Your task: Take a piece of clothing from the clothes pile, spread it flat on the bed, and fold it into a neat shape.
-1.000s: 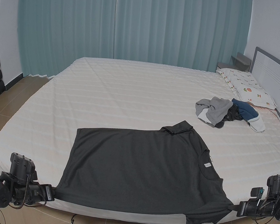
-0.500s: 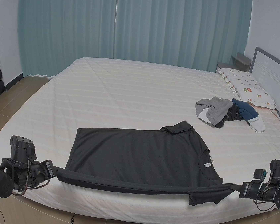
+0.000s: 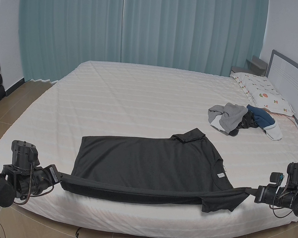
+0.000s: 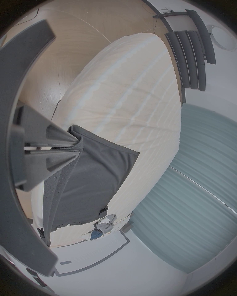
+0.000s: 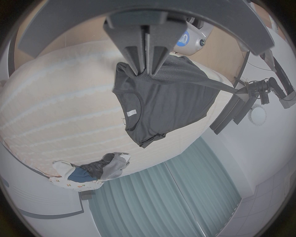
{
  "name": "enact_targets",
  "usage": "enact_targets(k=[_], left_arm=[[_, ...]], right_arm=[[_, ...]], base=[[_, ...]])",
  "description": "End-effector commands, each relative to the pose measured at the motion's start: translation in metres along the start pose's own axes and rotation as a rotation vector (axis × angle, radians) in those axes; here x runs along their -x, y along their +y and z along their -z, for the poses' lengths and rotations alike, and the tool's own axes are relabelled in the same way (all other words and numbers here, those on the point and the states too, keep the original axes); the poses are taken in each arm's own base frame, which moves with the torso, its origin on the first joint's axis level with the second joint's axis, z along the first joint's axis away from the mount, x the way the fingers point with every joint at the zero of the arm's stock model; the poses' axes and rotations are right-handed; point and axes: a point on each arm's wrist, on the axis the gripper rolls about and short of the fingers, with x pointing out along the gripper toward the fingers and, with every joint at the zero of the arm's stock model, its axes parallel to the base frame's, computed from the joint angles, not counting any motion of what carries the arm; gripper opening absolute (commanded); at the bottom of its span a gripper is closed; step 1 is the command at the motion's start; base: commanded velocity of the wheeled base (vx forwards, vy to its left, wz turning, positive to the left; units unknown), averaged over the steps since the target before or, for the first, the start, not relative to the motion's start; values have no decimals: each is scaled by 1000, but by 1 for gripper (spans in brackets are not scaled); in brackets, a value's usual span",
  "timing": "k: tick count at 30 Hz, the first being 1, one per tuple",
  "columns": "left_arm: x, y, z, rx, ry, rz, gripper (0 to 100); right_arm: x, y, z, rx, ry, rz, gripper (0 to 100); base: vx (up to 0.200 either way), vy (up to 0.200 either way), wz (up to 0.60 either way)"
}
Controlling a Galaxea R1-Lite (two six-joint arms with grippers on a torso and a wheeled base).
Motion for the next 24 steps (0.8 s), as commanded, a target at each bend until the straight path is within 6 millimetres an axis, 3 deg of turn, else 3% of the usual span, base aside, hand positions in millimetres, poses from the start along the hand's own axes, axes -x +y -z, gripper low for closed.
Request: enact_targets(k=[1,15,24], left_arm=[[-5,-6,-8,17,-29,17,0],[13,-2,-4,20,-30,23,0],[10,-3,-5,20,-29,24,0]], right_arm=[[-8,0,-7,-1,-9,-10,0],[10,15,7,15,1,-35,0],[11,16,6,16,-2,-33,0]], base=[[0,0,0],[0,0,0],[0,0,0]])
